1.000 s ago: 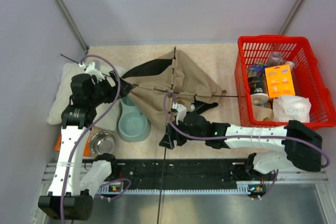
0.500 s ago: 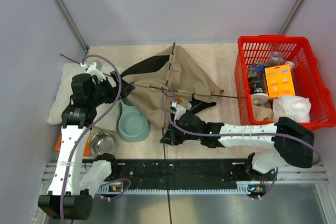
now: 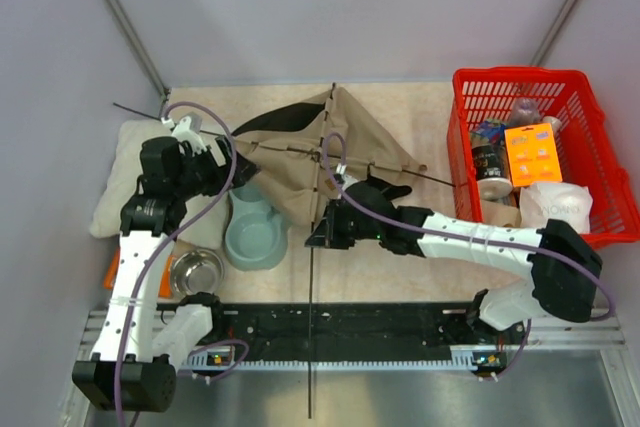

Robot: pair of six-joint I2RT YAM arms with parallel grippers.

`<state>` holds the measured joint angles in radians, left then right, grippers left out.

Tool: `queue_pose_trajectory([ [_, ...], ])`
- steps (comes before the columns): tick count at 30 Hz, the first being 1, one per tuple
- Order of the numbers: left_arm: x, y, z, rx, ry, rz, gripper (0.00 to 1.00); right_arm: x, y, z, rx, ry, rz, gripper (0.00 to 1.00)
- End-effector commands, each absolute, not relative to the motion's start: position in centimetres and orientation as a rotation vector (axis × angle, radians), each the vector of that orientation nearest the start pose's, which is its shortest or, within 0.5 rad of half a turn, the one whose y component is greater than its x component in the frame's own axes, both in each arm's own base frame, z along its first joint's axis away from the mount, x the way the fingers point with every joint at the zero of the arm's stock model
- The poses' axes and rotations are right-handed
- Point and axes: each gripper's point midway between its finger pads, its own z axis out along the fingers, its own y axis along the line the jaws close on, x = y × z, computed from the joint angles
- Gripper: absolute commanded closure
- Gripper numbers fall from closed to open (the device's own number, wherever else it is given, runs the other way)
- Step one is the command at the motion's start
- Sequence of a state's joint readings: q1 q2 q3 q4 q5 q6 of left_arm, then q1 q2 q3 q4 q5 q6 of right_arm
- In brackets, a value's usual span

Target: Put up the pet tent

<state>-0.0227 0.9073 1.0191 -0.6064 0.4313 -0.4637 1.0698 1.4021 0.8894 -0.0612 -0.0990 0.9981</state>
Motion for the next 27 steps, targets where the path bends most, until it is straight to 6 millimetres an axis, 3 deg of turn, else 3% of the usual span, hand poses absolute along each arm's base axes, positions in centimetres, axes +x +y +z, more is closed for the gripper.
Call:
queue_pose_trajectory([
  [1,27.7,-10.5,28.8,-0.118,2.043,-0.782,0.09,17.8,38.8,18.7,-0.071,2.42,1.255,1.0],
  [8,26.0,-14.0,30.1,-0.022,2.011,-1.007,0.09,21.3,38.0,21.0,-0.092,2.371,1.214,1.0],
  [16,25.2,-17.6,30.6,0.047,1.989,-1.107,0.1,25.6,36.5,23.5,-0.16,2.282,1.082,1.0],
  [22,24.6,-21.4,30.6,0.103,1.989,-1.22,0.11,26.3,35.9,26.9,-0.186,2.189,1.095,1.0],
  [27,26.8,-22.2,30.5,0.012,1.97,-1.228,0.15,26.0,35.7,26.7,-0.21,2.2,1.092,1.0],
])
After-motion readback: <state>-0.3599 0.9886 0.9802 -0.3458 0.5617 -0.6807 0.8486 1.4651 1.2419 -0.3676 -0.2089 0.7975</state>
